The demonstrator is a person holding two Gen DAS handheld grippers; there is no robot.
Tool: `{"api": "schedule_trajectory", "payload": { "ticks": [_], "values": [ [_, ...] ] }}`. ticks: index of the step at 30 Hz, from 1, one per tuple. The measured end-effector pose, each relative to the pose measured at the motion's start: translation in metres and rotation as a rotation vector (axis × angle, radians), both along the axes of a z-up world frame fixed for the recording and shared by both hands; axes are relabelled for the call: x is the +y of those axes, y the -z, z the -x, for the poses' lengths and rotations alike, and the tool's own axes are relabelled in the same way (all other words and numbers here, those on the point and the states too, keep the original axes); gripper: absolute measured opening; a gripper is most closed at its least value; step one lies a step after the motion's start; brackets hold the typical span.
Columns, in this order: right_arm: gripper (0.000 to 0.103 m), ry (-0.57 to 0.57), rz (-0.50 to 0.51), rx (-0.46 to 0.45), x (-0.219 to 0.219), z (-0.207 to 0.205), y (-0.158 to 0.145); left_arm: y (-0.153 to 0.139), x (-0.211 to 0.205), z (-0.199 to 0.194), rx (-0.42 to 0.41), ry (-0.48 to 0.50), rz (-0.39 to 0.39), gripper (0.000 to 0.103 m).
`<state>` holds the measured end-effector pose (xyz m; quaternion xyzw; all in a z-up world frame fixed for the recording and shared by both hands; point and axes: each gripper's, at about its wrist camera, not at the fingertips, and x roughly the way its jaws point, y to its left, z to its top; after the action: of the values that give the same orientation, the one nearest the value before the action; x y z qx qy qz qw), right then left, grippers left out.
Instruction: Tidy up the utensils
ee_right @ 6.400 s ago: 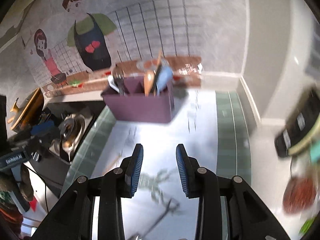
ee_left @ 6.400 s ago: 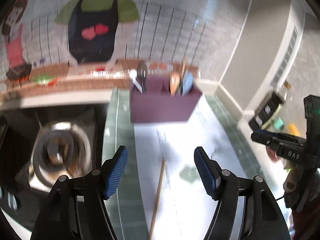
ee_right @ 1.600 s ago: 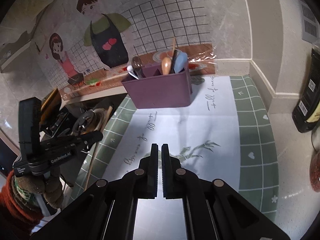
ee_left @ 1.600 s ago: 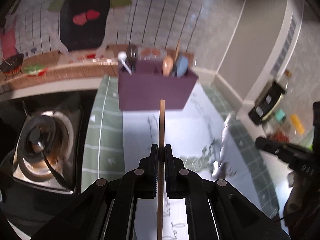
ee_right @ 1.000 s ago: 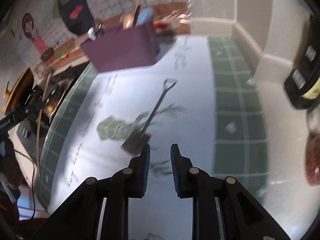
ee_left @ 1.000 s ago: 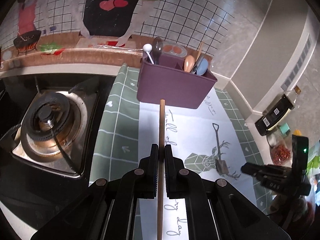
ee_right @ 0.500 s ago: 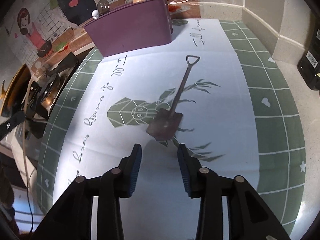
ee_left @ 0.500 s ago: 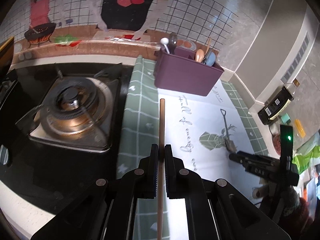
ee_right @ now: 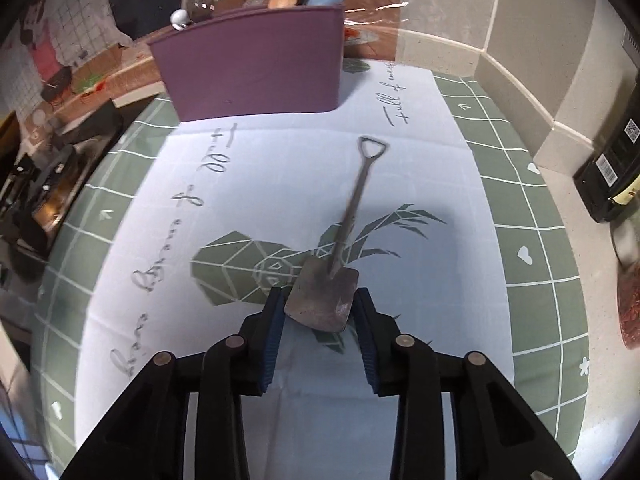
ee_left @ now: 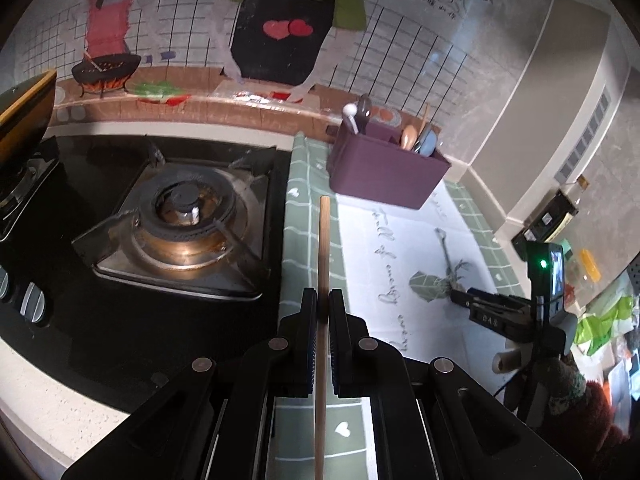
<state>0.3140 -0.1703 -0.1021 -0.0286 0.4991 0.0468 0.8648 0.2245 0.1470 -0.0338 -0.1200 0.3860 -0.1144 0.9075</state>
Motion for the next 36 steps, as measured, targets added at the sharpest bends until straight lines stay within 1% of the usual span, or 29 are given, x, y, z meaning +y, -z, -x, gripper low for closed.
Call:
{"api": "schedule_trajectory", "payload": {
  "ticks": [4,8,10,12,14,15,17,20,22,24,26,27,28,29,31,33,36],
  "values": [
    [0.031,-0.026,-0.027,-0.063,-0.006,0.020,-0.032,-0.011,-0.010,-0.005,-0.045,0.005,0.031,0.006],
    [0.030,-0.046,-0.051,-0.168,-0.018,0.037,-0.081,-0.031,-0.030,-0.012,-0.128,0.016,0.059,0.006],
    [0.030,-0.050,-0.068,-0.205,-0.025,0.040,-0.101,-0.039,-0.039,-0.016,-0.156,0.020,0.069,0.006],
    [0.029,-0.054,-0.093,-0.230,-0.031,0.039,-0.116,-0.046,-0.050,-0.022,-0.179,0.026,0.080,0.006],
    [0.028,-0.057,-0.140,-0.235,-0.040,0.036,-0.128,-0.052,-0.060,-0.027,-0.194,0.036,0.085,0.006],
    [0.009,-0.063,-0.170,-0.231,-0.044,0.033,-0.134,-0.056,-0.065,-0.029,-0.203,0.040,0.090,0.006],
    [0.007,-0.069,-0.191,-0.230,-0.050,0.029,-0.144,-0.063,-0.073,-0.033,-0.226,0.049,0.095,0.006],
    [0.007,-0.097,-0.177,-0.278,-0.053,0.027,-0.164,-0.081,-0.087,-0.043,-0.280,0.062,0.092,0.006],
    [0.007,-0.113,-0.180,-0.277,-0.057,0.023,-0.170,-0.089,-0.091,-0.048,-0.300,0.063,0.100,0.006],
    [0.007,-0.138,-0.182,-0.238,-0.061,0.016,-0.167,-0.094,-0.094,-0.053,-0.311,0.056,0.105,0.006],
    [0.010,-0.151,-0.207,-0.155,-0.067,0.010,-0.154,-0.092,-0.095,-0.056,-0.303,0.053,0.103,0.006],
    [0.019,-0.155,-0.221,-0.106,-0.070,0.007,-0.143,-0.087,-0.096,-0.057,-0.289,0.048,0.097,0.006],
    [0.031,-0.146,-0.235,-0.071,-0.073,0.006,-0.131,-0.084,-0.095,-0.058,-0.278,0.047,0.097,0.006],
    [0.034,-0.135,-0.246,-0.041,-0.077,0.007,-0.120,-0.078,-0.095,-0.060,-0.258,0.049,0.098,0.006],
    [0.034,-0.114,-0.274,0.012,-0.082,0.009,-0.100,-0.065,-0.093,-0.062,-0.217,0.043,0.096,0.006],
    [0.034,-0.067,-0.314,0.069,-0.089,0.013,-0.076,-0.052,-0.090,-0.064,-0.173,0.041,0.098,0.006],
    [0.034,-0.001,-0.314,0.094,-0.092,0.024,-0.053,-0.040,-0.087,-0.061,-0.132,0.053,0.098,0.006]
  ]
}}
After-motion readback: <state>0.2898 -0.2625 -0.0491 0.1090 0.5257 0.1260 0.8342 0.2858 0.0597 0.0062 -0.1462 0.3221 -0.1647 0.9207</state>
